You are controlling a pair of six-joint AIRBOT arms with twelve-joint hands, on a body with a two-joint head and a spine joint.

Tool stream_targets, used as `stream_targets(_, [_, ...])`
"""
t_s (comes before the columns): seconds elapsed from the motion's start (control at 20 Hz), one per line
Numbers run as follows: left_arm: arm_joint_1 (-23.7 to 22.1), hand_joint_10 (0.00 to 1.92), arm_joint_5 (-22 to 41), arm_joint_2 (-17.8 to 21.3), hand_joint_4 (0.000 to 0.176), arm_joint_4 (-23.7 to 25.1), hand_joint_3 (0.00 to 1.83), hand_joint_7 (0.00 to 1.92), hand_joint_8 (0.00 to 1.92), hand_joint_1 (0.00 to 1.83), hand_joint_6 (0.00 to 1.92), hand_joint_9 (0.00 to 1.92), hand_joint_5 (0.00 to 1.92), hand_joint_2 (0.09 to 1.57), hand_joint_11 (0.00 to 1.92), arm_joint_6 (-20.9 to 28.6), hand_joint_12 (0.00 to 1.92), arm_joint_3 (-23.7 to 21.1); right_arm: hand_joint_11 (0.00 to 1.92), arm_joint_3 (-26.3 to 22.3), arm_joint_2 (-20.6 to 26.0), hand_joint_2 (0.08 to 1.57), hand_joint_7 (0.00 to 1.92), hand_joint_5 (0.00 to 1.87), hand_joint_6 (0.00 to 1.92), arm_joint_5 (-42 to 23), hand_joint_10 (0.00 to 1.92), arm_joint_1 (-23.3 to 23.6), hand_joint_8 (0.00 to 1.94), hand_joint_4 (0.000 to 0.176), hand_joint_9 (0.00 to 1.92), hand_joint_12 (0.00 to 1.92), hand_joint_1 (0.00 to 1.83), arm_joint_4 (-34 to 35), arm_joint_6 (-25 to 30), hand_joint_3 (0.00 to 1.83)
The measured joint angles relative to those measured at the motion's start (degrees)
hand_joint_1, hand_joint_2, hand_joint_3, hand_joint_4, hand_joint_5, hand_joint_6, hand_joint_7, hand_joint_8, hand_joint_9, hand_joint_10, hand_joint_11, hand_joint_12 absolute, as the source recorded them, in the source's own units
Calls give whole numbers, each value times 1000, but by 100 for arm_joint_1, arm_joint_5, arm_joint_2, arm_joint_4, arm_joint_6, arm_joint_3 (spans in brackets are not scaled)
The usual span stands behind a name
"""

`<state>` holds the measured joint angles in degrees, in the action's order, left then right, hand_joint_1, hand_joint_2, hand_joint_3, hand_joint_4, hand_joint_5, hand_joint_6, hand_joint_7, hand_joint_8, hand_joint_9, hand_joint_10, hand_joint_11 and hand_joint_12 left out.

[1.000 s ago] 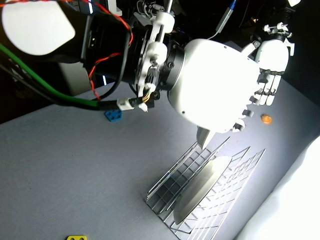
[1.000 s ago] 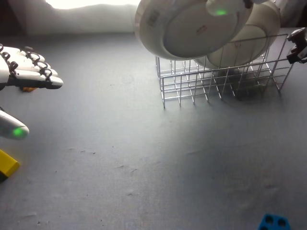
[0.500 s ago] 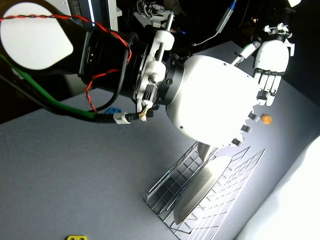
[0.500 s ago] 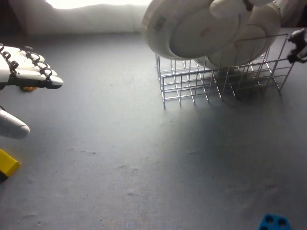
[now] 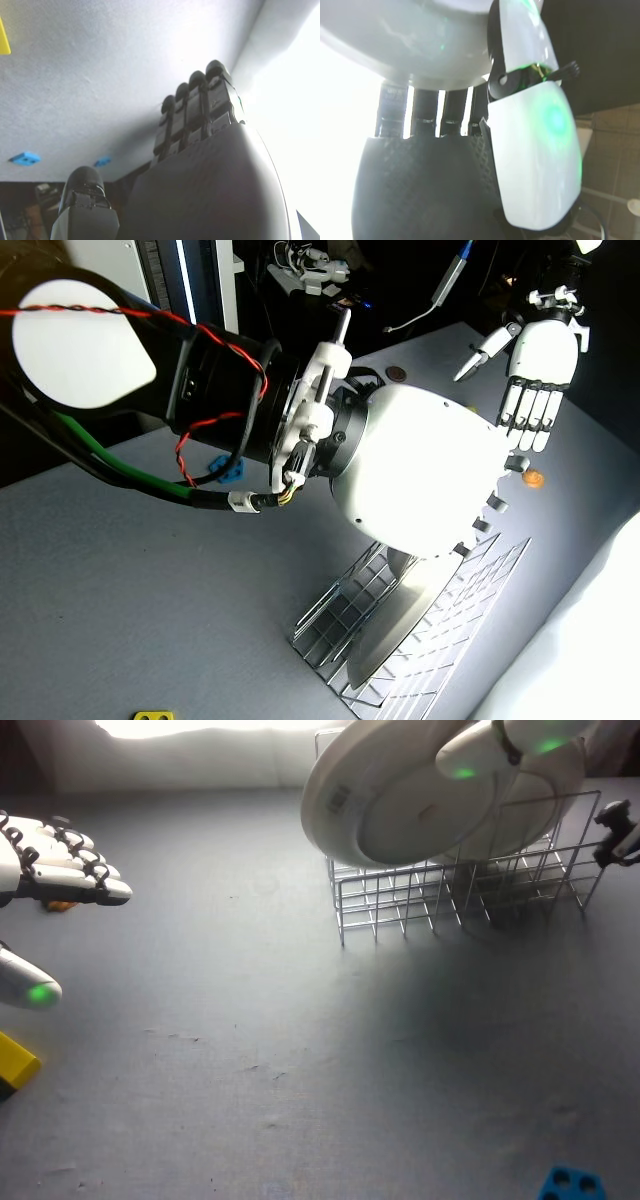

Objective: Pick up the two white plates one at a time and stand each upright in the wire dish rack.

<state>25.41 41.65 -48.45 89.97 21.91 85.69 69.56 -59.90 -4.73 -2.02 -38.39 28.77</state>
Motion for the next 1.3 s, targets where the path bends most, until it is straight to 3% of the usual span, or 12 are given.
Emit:
stream_targets(0.1, [0,3,0,-4,0,44,11,46,6,0,9,23,41,1087,0,2,0,0,680,46,-48,1130,974,936,1107,20,1246,-13,925,0,823,1324,1365,2,0,0])
stream_targets(0.5, [-138,7,24,-4,0,271,0,57,7,0,8,42,51,1048,16,4,9,-55,747,334,-225,1090,1076,988,997,-9,1127,-306,769,0,920,1234,1380,24,-22,0])
stream_targets(0.75, [-144,1,15,-4,0,284,0,50,1,0,0,35,36,1055,11,15,8,-52,716,459,-330,1109,1032,944,1061,-11,1191,-404,856,0,876,1276,1374,74,-24,2])
stream_targets(1.3, [-142,7,11,-39,0,289,0,59,9,0,10,43,49,1051,16,177,13,31,718,619,-450,1106,1040,953,1057,-170,1178,-651,801,0,893,1267,1376,79,-184,0])
